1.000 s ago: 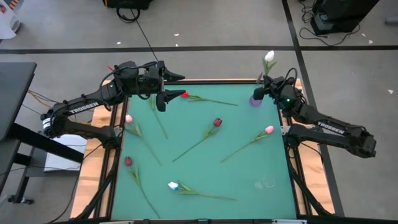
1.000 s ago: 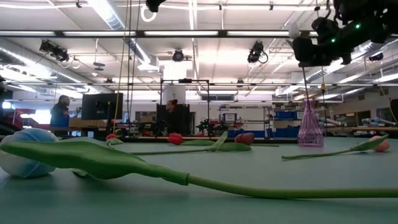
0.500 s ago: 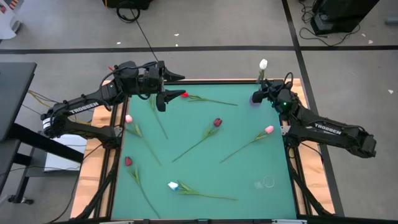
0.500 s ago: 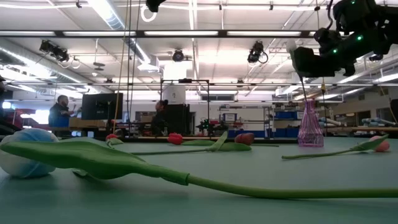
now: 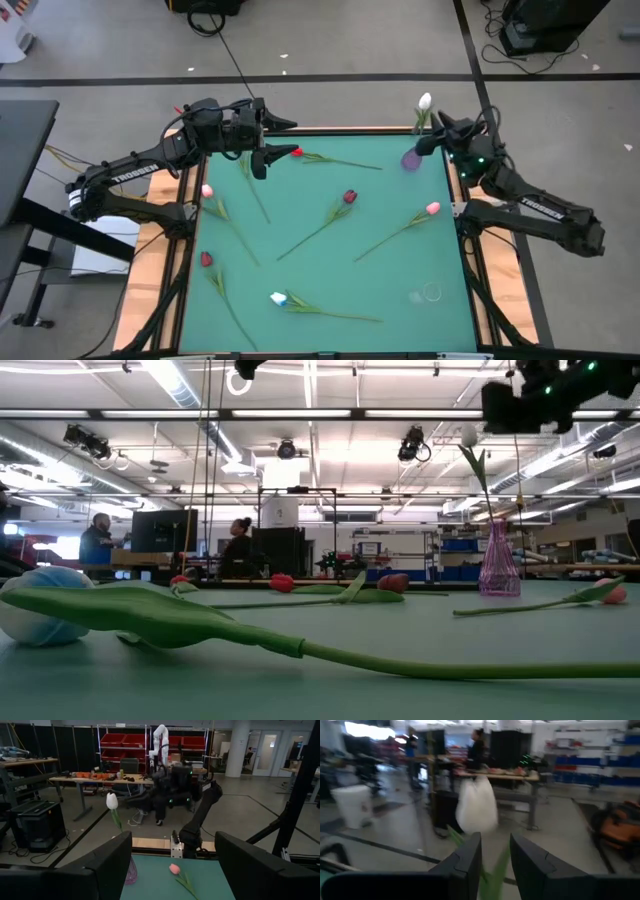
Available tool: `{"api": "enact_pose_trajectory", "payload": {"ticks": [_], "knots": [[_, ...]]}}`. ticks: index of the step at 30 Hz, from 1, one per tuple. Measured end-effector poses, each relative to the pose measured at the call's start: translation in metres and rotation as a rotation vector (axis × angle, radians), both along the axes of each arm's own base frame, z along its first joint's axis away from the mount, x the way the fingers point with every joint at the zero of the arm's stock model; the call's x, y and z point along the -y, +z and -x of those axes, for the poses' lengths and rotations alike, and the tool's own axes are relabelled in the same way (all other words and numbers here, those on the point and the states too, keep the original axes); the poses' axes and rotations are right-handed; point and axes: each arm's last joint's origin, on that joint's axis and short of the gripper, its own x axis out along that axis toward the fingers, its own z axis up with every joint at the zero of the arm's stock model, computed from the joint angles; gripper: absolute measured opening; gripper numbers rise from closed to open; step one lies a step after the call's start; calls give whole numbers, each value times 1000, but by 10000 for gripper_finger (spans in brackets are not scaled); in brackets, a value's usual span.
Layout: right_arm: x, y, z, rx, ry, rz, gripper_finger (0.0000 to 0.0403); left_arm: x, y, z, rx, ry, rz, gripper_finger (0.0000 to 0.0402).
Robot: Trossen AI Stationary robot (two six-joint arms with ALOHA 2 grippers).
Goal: Sort flowers into vase by color
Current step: Put the white flower into the violet vase
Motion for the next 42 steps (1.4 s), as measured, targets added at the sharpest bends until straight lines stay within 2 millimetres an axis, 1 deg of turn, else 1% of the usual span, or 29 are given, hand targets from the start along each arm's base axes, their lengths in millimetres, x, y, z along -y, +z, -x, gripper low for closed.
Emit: {"api": "enact_pose_trajectory", "payload": {"ticks": [4, 8, 12, 16, 18, 25, 29, 32, 34, 38, 42], "knots": [[-8, 19, -1, 38, 151, 8, 110, 0, 0, 0, 0, 0, 0, 291], [-17, 27, -8, 104, 396, -26, 110, 0, 0, 0, 0, 0, 0, 291], [-24, 23, -21, 136, 644, -105, 110, 0, 0, 0, 0, 0, 0, 291], [-30, 16, -41, 109, 817, -179, 110, 0, 0, 0, 0, 0, 0, 291], [-33, 11, -54, 97, 878, -213, 108, 0, 0, 0, 0, 0, 0, 291], [-48, 1, -101, 187, 988, -289, 107, 0, 0, 0, 0, 0, 0, 291], [-62, -14, -125, 228, 1023, -401, 107, 0, 0, 0, 0, 0, 0, 291], [-76, -26, -138, 224, 1057, -486, 107, 0, 0, 0, 1, 0, 0, 291], [-86, -33, -148, 195, 1077, -546, 107, 0, 0, 0, 3, 0, -2, 291], [-110, -35, -170, 118, 1103, -639, 106, 0, 1, 0, 10, 0, -4, 291], [-135, -36, -194, -51, 1067, -685, 106, 0, 1, 0, 10, 0, -4, 291]]}}
